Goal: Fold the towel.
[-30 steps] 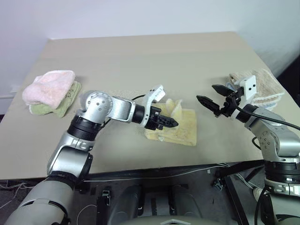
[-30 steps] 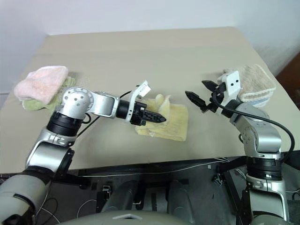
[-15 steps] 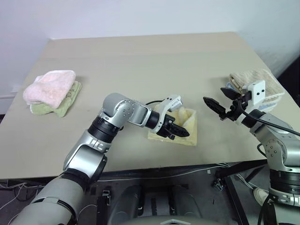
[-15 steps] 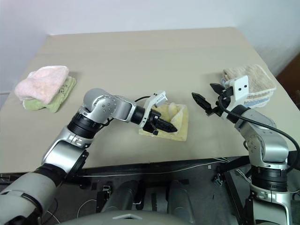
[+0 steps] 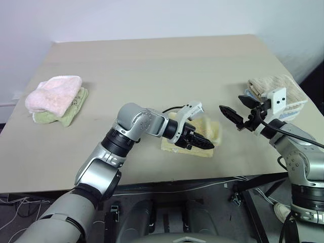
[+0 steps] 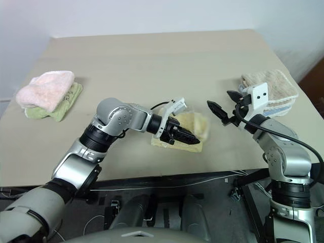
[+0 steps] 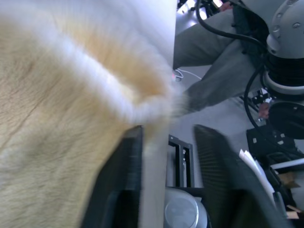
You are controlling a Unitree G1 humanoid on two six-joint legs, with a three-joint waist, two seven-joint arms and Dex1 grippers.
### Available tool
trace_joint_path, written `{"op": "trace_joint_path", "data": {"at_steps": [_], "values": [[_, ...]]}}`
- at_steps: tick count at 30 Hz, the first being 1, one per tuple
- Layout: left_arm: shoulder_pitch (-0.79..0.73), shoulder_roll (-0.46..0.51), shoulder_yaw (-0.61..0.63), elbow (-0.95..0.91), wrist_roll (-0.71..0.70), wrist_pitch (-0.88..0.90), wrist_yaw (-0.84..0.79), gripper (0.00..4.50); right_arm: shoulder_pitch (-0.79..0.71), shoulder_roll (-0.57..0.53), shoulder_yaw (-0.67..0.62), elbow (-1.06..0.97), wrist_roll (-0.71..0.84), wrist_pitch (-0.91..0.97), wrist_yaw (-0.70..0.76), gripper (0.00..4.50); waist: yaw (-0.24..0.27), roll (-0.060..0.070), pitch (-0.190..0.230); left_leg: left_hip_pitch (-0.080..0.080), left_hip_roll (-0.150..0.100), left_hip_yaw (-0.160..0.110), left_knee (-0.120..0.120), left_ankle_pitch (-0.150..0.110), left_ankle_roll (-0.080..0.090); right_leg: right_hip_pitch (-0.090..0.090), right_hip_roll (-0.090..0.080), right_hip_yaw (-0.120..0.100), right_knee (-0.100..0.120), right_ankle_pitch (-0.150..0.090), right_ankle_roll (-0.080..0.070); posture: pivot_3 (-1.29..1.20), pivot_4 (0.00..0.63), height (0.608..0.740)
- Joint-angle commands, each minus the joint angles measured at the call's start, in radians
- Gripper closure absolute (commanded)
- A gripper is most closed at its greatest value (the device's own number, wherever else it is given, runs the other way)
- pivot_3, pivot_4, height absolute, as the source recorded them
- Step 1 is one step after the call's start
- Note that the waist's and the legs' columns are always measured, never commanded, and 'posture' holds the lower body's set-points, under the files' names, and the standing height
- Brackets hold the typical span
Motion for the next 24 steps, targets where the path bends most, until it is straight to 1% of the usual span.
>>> {"op": "trace_joint_path", "data": {"at_steps": [1, 4, 5, 7, 9, 10, 11, 13, 15, 17, 19, 21, 23, 24], "values": [[0.02, 0.002, -0.018, -0.042, 0.06, -0.078, -0.017, 1.29, -0.025, -0.003, -0.002, -0.019, -0.004, -0.02, -0.003, 0.0, 0.0, 0.0, 0.0, 0.0, 0.0, 0.0, 0.0, 0.0, 0.0, 0.0, 0.0, 0.0, 0.0, 0.0, 0.0, 0.0, 0.15, 0.74], [0.02, -0.005, 0.056, -0.078, 0.035, -0.1, -0.039, 0.26, -0.034, -0.005, -0.005, -0.016, 0.001, -0.014, -0.004, 0.0, 0.0, 0.0, 0.0, 0.0, 0.0, 0.0, 0.0, 0.0, 0.0, 0.0, 0.0, 0.0, 0.0, 0.0, 0.0, 0.0, 0.15, 0.74], [0.017, -0.005, 0.074, -0.083, 0.03, -0.102, -0.043, 0.02, -0.036, -0.006, -0.007, -0.015, 0.002, -0.012, -0.005, 0.0, 0.0, 0.0, 0.0, 0.0, 0.0, 0.0, 0.0, 0.0, 0.0, 0.0, 0.0, 0.0, 0.0, 0.0, 0.0, 0.0, 0.15, 0.74], [0.01, 0.005, 0.11, -0.093, 0.035, -0.149, -0.065, 0.02, -0.042, -0.004, -0.014, -0.015, 0.014, 0.002, -0.009, 0.0, 0.0, 0.0, 0.0, 0.0, 0.0, 0.0, 0.0, 0.0, 0.0, 0.0, 0.0, 0.0, 0.0, 0.0, 0.0, 0.0, 0.15, 0.74], [0.011, 0.029, 0.192, -0.099, 0.064, -0.335, -0.112, 0.02, -0.058, 0.011, -0.041, -0.03, 0.081, 0.061, -0.022, 0.0, -0.001, 0.0, 0.0, 0.0, 0.0, 0.0, 0.0, 0.0, 0.0, 0.0, 0.0, 0.0, 0.0, 0.0, 0.0, 0.0, 0.15, 0.74], [0.013, 0.034, 0.216, -0.096, 0.073, -0.393, -0.127, 0.02, -0.062, 0.015, -0.049, -0.035, 0.103, 0.079, -0.023, 0.0, -0.002, 0.0, 0.0, 0.0, 0.0, 0.0, 0.0, 0.0, 0.0, 0.0, 0.0, 0.0, 0.0, 0.0, -0.001, 0.0, 0.15, 0.74], [0.015, 0.049, 0.238, -0.079, 0.097, -0.462, -0.135, 0.0, -0.054, 0.018, -0.051, -0.051, 0.129, 0.094, -0.014, 0.18, -0.001, 0.0, 0.0, 0.0, 0.0, 0.0, 0.0, 0.0, 0.0, 0.0, 0.0, 0.0, 0.0, 0.0, -0.001, 0.0, 0.15, 0.74], [0.022, 0.087, 0.253, -0.043, 0.141, -0.528, -0.141, 0.0, -0.034, 0.015, -0.047, -0.082, 0.168, 0.111, 0.015, 0.57, 0.0, 0.0, 0.0, 0.0, 0.001, 0.0, 0.0, 0.0, 0.0, 0.0, 0.0, 0.0, 0.0, 0.0, -0.001, 0.0, 0.15, 0.74], [0.05, 0.114, 0.253, -0.01, 0.192, -0.631, -0.169, 0.0, -0.02, 0.013, -0.037, -0.102, 0.186, 0.117, 0.034, 1.27, 0.001, 0.0, 0.0, 0.0, 0.001, 0.0, 0.0, 0.001, 0.001, 0.0, 0.0, 0.0, 0.0, 0.0, 0.0, 0.0, 0.15, 0.74], [0.121, 0.164, 0.225, -0.007, 0.241, -0.729, -0.24, 0.38, -0.011, 0.026, -0.016, -0.106, 0.197, 0.123, 0.038, 1.92, 0.0, 0.001, 0.0, 0.0, 0.0, 0.0, 0.0, 0.001, 0.002, 0.0, 0.0, 0.0, 0.0, 0.0, 0.0, 0.0, 0.15, 0.74], [0.178, 0.193, 0.205, -0.011, 0.275, -0.793, -0.284, 0.9, -0.006, 0.034, 0.002, -0.109, 0.202, 0.127, 0.042, 2.59, -0.001, 0.0, 0.0, 0.0, 0.0, 0.0, 0.0, 0.0, 0.002, 0.0, 0.0, 0.0, 0.0, 0.0, 0.0, 0.0, 0.15, 0.74], [0.226, 0.191, 0.208, -0.003, 0.293, -0.845, -0.297, 1.64, -0.009, 0.049, 0.018, -0.106, 0.206, 0.129, 0.044, 3.33, 0.0, 0.001, 0.0, 0.0, 0.0, 0.0, 0.0, 0.0, 0.001, 0.0, 0.0, 0.0, 0.0, 0.0, -0.001, 0.0, 0.15, 0.74], [0.249, 0.18, 0.202, 0.017, 0.314, -0.898, -0.313, 2.28, -0.015, 0.062, 0.028, -0.095, 0.206, 0.128, 0.044, 4.01, 0.003, 0.0, 0.0, 0.0, 0.0, 0.0, 0.0, -0.001, 0.001, 0.0, -0.001, 0.0, 0.0, -0.001, -0.001, 0.0, 0.15, 0.74], [0.256, 0.17, 0.201, 0.026, 0.318, -0.92, -0.323, 2.69, -0.017, 0.068, 0.036, -0.088, 0.201, 0.122, 0.045, 4.43, 0.003, 0.0, 0.0, -0.001, 0.0, 0.0, 0.0, -0.001, 0.001, 0.0, -0.001, -0.001, 0.0, -0.001, -0.001, 0.0, 0.15, 0.74]]}}
